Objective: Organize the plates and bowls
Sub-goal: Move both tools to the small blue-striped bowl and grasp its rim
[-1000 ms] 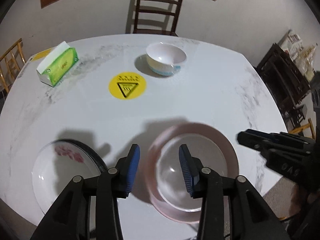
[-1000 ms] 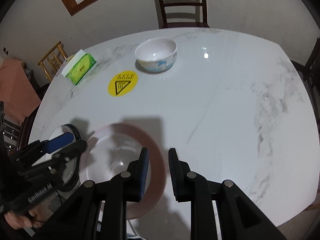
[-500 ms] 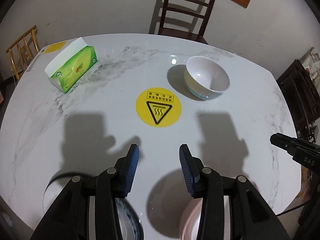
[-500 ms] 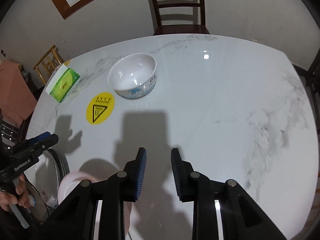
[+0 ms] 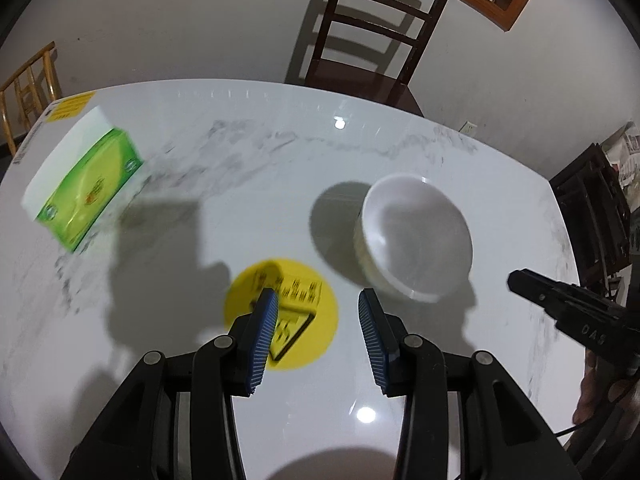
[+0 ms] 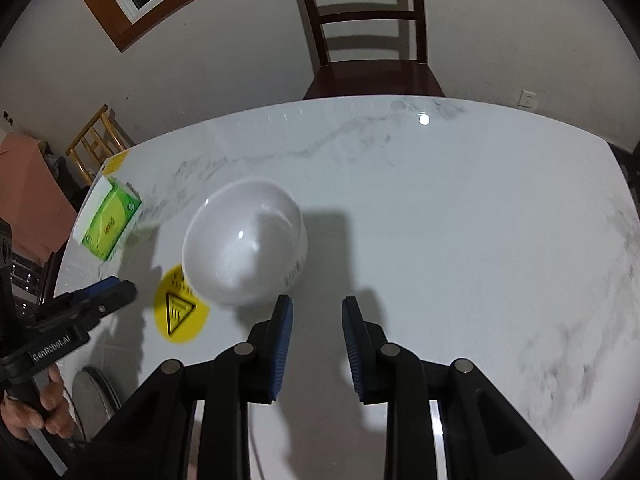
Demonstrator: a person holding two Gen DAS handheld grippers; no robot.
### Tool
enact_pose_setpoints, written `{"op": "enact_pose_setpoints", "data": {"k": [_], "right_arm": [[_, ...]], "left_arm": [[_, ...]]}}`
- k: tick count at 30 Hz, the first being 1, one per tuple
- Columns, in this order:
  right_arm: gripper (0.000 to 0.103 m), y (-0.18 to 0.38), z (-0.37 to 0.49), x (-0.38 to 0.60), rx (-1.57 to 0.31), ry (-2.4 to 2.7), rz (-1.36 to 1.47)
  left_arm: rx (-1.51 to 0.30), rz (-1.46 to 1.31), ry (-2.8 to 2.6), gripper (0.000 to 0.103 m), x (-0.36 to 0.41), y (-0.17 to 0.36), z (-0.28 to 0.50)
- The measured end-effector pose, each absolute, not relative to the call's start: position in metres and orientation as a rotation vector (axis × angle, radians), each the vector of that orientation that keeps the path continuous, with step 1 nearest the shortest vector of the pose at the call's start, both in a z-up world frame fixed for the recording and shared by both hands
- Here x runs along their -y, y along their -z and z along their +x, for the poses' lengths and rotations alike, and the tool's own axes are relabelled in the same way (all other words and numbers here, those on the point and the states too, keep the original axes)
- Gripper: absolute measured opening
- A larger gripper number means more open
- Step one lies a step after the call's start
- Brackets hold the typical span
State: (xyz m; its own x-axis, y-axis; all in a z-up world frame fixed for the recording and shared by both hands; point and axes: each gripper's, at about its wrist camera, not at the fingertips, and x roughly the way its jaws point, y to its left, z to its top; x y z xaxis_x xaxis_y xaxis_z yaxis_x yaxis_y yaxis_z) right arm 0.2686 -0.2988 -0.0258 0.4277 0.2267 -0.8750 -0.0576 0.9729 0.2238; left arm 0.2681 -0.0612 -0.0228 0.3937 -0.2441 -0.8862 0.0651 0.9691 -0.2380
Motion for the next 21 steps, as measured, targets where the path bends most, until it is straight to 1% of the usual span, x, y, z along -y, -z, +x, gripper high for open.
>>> {"op": "enact_pose_setpoints", "data": {"k": [7,14,15,16,17,19,20,21], "right_arm": [[0.026,0.040,0.298,0.285,-1.146,-0.186,0.158],[0.026,0.058,0.312,0.269,-1.178,-0.194,0.123],[0.025,0.060,0.312,0.267,-1.178,-0.193,0.118],[0.024,0.061,0.312,0.267,-1.175,-0.193,0.117],[0.019,0.061,0.312,0.266,-1.176,-0.198,0.117],[0.014,0.062,0.311,0.266,-1.178,-0.192,0.117],[0.014,0.062,0.311,0.266,-1.177,-0.196,0.122],[0.014,0.062,0.311,0.266,-1.178,-0.201,0.123]], "left_arm": [[-1.177,-0.205,0.220,0.038,0.083,0.035,0.303],[-1.209,-0.173,0.214,0.036,0.100,0.054,0.316],[-1.214,-0.166,0.213,0.034,0.101,0.057,0.317],[-1.219,-0.164,0.214,0.030,0.102,0.060,0.318],[-1.227,-0.164,0.216,0.027,0.103,0.063,0.318],[-1.234,-0.173,0.227,0.023,0.104,0.065,0.319],[-1.234,-0.177,0.233,0.022,0.104,0.066,0.319],[-1.233,-0.182,0.238,0.018,0.104,0.066,0.318]]}}
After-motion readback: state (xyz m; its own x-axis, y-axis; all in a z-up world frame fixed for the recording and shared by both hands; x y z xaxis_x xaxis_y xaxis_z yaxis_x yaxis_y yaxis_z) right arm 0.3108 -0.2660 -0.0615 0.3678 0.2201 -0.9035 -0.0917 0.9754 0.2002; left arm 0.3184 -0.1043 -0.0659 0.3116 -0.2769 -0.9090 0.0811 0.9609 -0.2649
